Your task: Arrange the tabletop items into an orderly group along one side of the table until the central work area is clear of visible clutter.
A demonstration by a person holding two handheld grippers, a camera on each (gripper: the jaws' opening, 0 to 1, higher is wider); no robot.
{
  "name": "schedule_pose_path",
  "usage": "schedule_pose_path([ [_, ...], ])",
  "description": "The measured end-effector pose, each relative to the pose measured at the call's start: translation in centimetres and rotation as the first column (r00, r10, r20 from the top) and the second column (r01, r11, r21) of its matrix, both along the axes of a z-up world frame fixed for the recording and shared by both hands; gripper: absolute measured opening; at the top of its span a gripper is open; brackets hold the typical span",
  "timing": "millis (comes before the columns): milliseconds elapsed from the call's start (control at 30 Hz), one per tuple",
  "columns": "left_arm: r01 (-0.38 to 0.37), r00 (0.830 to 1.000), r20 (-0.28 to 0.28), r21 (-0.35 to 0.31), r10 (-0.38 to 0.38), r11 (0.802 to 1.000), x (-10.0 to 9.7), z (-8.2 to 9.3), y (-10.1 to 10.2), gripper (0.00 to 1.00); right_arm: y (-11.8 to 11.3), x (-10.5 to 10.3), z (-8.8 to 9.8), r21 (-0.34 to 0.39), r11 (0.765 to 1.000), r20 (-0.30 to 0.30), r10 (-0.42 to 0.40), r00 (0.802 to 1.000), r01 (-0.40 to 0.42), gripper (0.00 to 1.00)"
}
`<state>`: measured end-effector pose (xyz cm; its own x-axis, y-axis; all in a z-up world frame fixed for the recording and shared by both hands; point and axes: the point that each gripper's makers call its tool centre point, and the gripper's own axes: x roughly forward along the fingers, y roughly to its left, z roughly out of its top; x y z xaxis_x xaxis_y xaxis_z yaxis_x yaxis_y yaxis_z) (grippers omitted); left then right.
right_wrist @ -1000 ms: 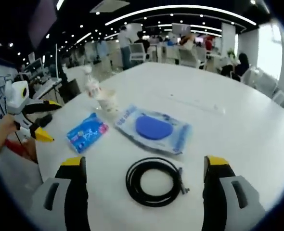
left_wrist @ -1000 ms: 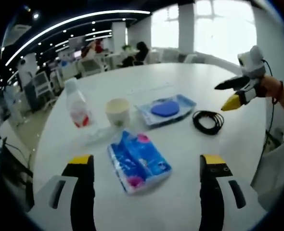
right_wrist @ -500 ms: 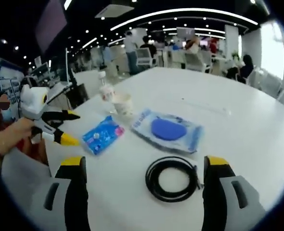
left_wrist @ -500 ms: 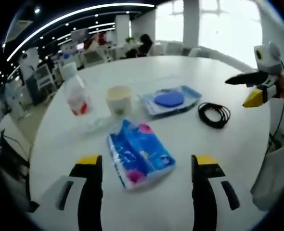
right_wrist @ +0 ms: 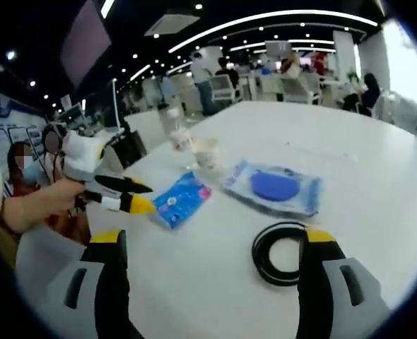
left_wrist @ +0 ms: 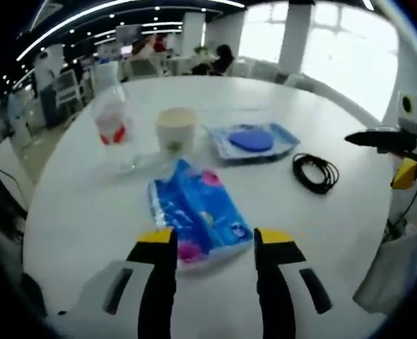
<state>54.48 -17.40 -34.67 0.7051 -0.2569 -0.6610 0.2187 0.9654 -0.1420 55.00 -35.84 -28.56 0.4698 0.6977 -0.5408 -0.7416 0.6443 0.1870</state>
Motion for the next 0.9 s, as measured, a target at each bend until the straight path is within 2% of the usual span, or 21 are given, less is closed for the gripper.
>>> schedule_pose_path([
  [133, 0.006, 1.000, -0.010, -0.001, -0.006, 1.000, 0.0, -0.2, -0.1, 0.30, -0.3, -0.1, -0.9, -0.033, 0.999, -0.009, 0.001, 1.000, -0.002, 0.99],
  [300, -0.002, 1.000, -0.015, 0.008, 0.002, 1.000, 0.2, -0.5, 0.1, 0.26, -0.2, -0.2, -0.7, -0.018, 1.000, -0.009, 0.006, 1.000, -0.006, 0.99],
  [533, -0.007, 0.999, -0.053, -0.020, 0.006, 1.000, -0.2, -1.2, -0.2, 0.18, 0.1, -0.4, -1.1, -0.032, 0.999, -0.002, 0.030, 1.000, -0.030, 0.99],
  [633, -0.014, 0.997, -0.071, -0.036, 0.011, 0.999, -0.3, -1.4, -0.3, 0.14, 0.3, -0.6, -1.1, -0.030, 0.998, -0.004, 0.046, 0.999, -0.046, 0.96],
  [900, -0.036, 0.995, -0.090, -0.060, 0.031, 0.998, -0.5, -1.5, 0.0, 0.08, 0.7, -1.0, -1.3, -0.030, 0.997, -0.006, 0.069, 0.998, -0.069, 0.96],
])
